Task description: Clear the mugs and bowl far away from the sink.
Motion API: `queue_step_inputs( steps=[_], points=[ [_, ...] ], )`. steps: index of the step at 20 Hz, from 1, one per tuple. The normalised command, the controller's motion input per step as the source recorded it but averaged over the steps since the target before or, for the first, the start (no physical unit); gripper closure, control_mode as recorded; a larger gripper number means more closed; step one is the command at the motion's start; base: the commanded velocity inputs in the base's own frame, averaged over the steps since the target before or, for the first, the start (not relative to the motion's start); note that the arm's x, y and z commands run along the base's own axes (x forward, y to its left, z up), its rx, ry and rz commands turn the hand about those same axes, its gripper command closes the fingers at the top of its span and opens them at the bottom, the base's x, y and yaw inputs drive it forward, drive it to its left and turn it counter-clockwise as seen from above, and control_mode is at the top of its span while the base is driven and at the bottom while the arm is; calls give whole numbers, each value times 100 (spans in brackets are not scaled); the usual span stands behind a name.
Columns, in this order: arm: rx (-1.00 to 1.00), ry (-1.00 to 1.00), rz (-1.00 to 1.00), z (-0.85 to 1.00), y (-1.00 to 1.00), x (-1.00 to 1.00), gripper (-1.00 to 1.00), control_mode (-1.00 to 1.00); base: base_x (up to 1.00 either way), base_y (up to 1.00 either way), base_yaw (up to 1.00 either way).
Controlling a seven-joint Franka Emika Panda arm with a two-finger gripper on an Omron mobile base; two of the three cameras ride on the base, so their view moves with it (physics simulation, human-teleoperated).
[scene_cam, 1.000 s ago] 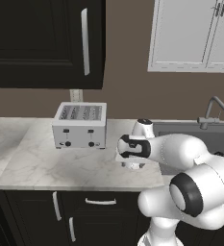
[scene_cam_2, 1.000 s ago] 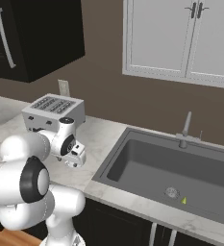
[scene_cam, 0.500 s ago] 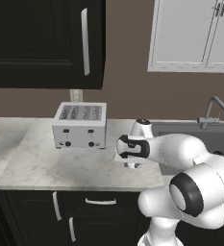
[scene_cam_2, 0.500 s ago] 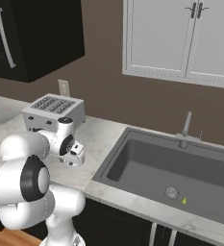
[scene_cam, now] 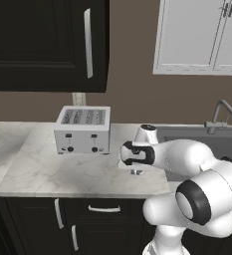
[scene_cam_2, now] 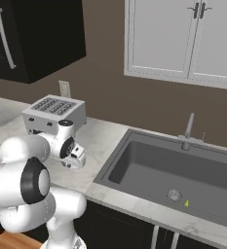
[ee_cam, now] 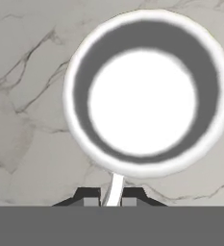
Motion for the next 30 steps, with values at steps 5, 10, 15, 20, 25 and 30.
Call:
queue_step_inputs(
  steps=[5,10,15,20,25,30],
  points=[
    [0,0,0,1,-2,1,100,-100,0,0,0],
    [0,-9,3,73,-25,-32,100,-100,0,0,0],
    [0,-19,17,98,-27,-82,100,-100,0,0,0],
    [0,-6,20,98,-4,-49,100,-100,0,0,0],
    [-1,0,12,70,0,-39,100,-100,0,0,0],
    [-1,0,1,59,0,-33,100,-100,0,0,0]
  ],
)
